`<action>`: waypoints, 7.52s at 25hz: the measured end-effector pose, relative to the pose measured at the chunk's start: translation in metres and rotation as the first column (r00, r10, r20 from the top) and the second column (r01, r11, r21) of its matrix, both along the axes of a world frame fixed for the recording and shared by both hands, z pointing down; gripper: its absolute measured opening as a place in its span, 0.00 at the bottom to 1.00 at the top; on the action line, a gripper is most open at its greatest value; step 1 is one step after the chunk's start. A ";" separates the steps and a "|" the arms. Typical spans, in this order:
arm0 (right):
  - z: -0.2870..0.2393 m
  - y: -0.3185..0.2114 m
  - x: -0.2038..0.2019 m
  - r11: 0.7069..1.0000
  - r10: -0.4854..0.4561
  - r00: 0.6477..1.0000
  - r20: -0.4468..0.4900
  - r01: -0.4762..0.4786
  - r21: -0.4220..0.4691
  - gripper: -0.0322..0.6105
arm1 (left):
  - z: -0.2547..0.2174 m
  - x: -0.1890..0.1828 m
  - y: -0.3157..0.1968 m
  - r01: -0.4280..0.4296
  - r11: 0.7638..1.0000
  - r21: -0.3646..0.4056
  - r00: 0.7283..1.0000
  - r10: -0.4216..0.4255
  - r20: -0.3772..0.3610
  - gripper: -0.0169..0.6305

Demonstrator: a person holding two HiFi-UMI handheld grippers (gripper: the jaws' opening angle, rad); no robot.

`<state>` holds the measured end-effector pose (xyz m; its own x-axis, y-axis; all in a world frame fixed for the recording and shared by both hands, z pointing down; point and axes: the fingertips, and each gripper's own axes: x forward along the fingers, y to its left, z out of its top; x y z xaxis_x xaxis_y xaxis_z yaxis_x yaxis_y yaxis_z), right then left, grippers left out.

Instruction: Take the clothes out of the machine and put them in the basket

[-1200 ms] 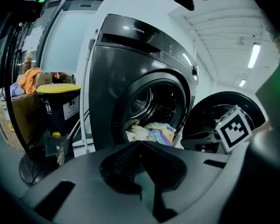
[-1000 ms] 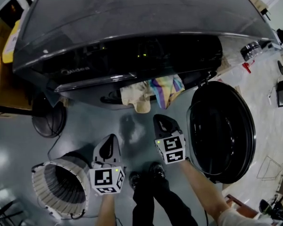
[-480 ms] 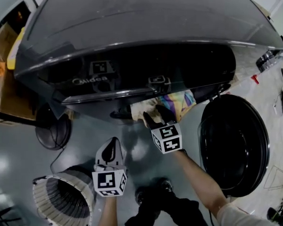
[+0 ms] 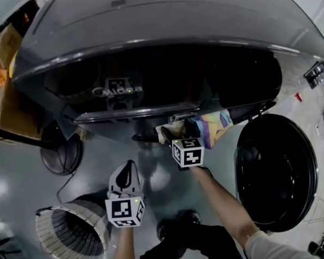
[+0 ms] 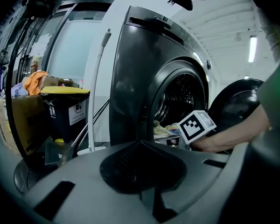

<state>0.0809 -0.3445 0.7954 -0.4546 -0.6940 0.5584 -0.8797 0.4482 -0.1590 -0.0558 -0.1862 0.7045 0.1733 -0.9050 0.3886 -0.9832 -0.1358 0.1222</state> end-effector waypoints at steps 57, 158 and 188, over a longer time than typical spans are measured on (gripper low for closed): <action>-0.341 0.243 -0.005 0.927 -0.363 0.931 -0.047 0.366 0.087 0.17 | -0.258 -0.044 0.161 0.277 0.961 0.021 0.957 -0.274 -0.100 0.05; -0.219 0.259 -0.125 0.837 -0.543 0.840 -0.012 0.542 0.079 0.09 | -0.182 -0.074 0.175 0.312 0.946 -0.082 0.943 -0.319 -0.096 0.05; -0.162 0.096 0.130 0.991 0.016 0.994 -0.111 -0.001 0.136 0.09 | -0.118 0.140 -0.004 -0.148 0.988 -0.044 0.984 0.142 -0.108 0.05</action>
<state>0.2114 -0.2485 0.6333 -0.3884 -0.7703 0.5058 -0.8925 0.4511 0.0017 0.0847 -0.1905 0.5870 0.3434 -0.8465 0.4069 -0.9349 -0.2669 0.2338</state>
